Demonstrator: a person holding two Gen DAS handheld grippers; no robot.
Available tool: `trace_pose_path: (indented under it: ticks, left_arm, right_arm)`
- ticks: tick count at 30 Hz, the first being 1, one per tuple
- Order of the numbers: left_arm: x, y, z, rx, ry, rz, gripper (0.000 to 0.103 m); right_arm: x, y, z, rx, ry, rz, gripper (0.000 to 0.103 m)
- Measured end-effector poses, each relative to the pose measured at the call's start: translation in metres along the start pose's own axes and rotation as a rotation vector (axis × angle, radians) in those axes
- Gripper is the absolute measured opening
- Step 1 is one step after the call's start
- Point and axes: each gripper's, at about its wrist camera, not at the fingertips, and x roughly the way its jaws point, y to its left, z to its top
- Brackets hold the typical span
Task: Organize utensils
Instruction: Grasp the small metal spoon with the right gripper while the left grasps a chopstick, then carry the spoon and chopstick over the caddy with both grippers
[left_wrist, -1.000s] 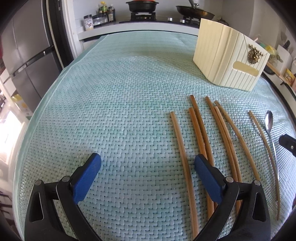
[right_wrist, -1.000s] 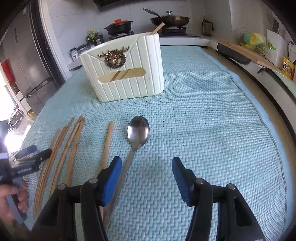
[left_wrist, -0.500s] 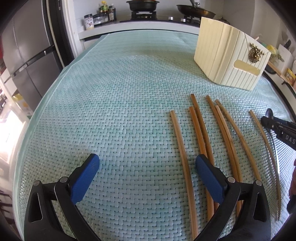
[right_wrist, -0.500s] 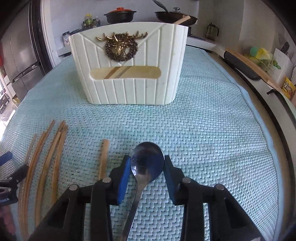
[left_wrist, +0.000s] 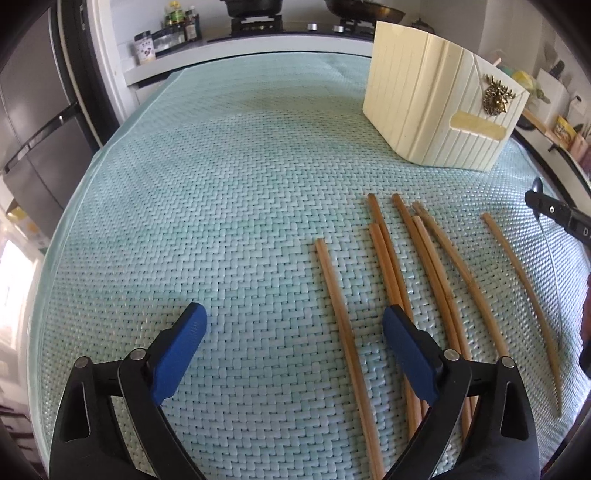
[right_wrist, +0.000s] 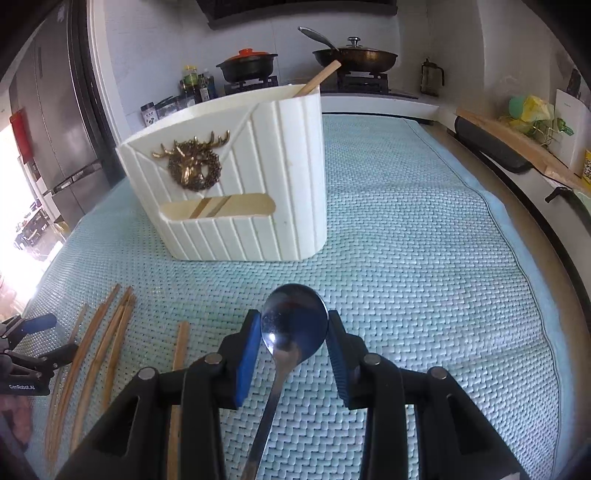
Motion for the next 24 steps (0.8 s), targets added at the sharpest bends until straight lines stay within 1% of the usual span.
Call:
trace_pose_path:
  ticks: [1, 3, 4, 6, 7, 8, 9, 11, 13, 16, 20, 24]
  left_arm:
    - [0.000, -0.002, 0.002, 0.008, 0.003, -0.005, 0.089]
    - [0.000, -0.007, 0.007, 0.027, 0.014, -0.015, 0.074]
    - [0.000, -0.010, 0.010, 0.035, 0.020, -0.017, 0.069]
    - [-0.001, -0.011, 0.011, 0.046, 0.026, -0.028, 0.050]
    - [-0.001, -0.012, 0.013, 0.047, 0.027, -0.032, 0.045]
    - [-0.001, -0.012, 0.013, 0.048, 0.028, -0.030, 0.038]
    - [-0.001, -0.011, 0.014, 0.045, 0.027, -0.033, 0.025]
    - [0.001, -0.008, 0.017, 0.032, 0.028, -0.061, 0.007]
    - [0.002, -0.004, 0.019, 0.005, 0.029, -0.093, 0.005]
    - [0.001, 0.002, 0.024, -0.018, 0.011, -0.115, 0.004]
    - [-0.017, 0.009, 0.024, -0.057, -0.050, -0.147, 0.004]
    - [-0.043, 0.011, 0.024, -0.071, -0.119, -0.159, 0.004]
  right_arm:
    - [0.000, -0.004, 0.003, 0.001, -0.015, 0.013, 0.036]
    - [0.002, -0.009, 0.008, 0.008, -0.030, 0.041, 0.036]
    - [0.003, -0.011, 0.011, 0.016, -0.036, 0.053, 0.036]
    - [0.003, -0.015, 0.016, 0.029, -0.050, 0.073, 0.036]
    - [0.001, -0.017, 0.019, 0.030, -0.060, 0.081, 0.036]
    - [-0.001, -0.018, 0.022, 0.028, -0.070, 0.089, 0.036]
    - [-0.004, -0.017, 0.023, 0.024, -0.079, 0.096, 0.036]
    - [-0.012, -0.017, 0.025, 0.020, -0.098, 0.111, 0.036]
    - [-0.021, -0.015, 0.028, 0.012, -0.116, 0.124, 0.036]
    - [-0.039, -0.009, 0.032, -0.013, -0.147, 0.137, 0.036]
    - [-0.064, -0.005, 0.033, -0.029, -0.183, 0.147, 0.036]
    - [-0.081, -0.002, 0.030, -0.026, -0.211, 0.156, 0.036]
